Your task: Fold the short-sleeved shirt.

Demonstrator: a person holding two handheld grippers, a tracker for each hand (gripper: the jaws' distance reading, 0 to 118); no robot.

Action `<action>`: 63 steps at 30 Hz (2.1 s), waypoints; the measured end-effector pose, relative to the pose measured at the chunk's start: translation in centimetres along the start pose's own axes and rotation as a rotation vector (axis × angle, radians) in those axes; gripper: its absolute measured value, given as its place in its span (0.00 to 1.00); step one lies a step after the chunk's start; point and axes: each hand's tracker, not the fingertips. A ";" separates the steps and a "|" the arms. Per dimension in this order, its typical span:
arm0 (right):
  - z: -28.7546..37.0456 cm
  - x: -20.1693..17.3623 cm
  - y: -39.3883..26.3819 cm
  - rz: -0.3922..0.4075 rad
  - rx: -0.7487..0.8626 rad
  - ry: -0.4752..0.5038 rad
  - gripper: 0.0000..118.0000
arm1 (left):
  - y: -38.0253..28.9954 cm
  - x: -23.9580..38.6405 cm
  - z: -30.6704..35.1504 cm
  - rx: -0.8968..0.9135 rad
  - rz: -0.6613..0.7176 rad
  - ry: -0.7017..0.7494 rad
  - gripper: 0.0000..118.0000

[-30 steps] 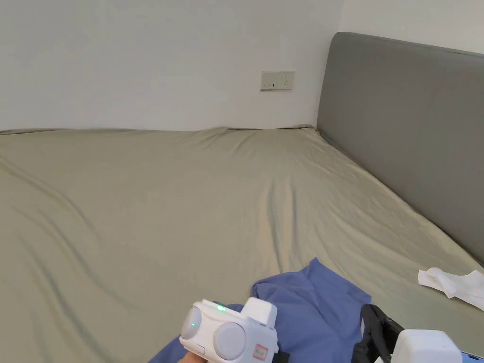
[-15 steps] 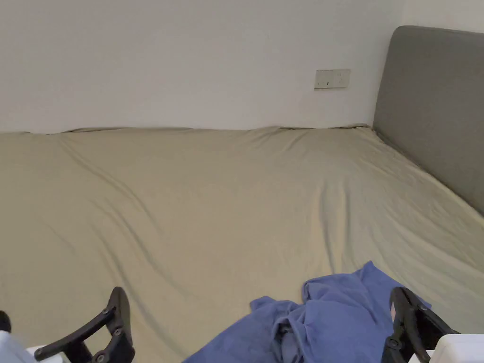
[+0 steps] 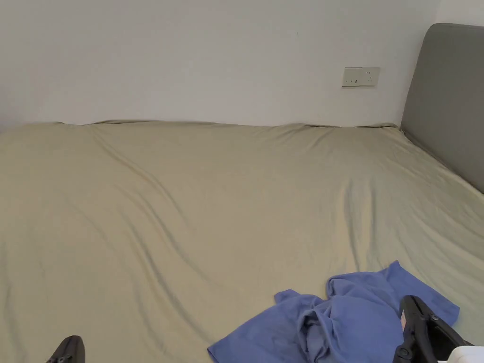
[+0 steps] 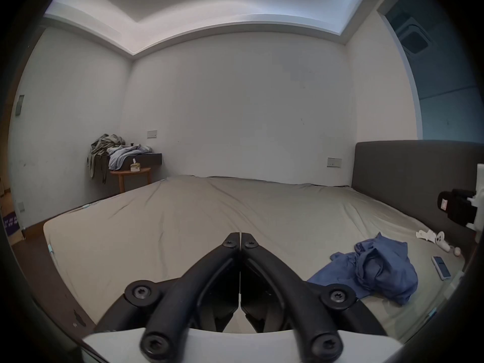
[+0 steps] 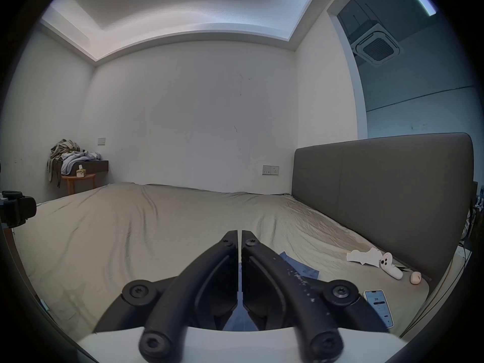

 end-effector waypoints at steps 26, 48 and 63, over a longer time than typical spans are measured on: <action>-2.0 2.8 -3.1 -0.036 -0.171 -0.060 0.03 | -7.5 12.9 -24.2 -1.025 -0.098 -0.366 0.00; -28.3 19.5 -12.8 -0.161 -0.923 -0.141 0.86 | -5.3 12.0 -22.1 -0.954 0.018 -0.404 0.00; -17.7 16.7 -6.2 -0.132 -0.384 -0.158 0.03 | -0.2 9.0 -19.2 -0.641 0.213 -0.379 0.00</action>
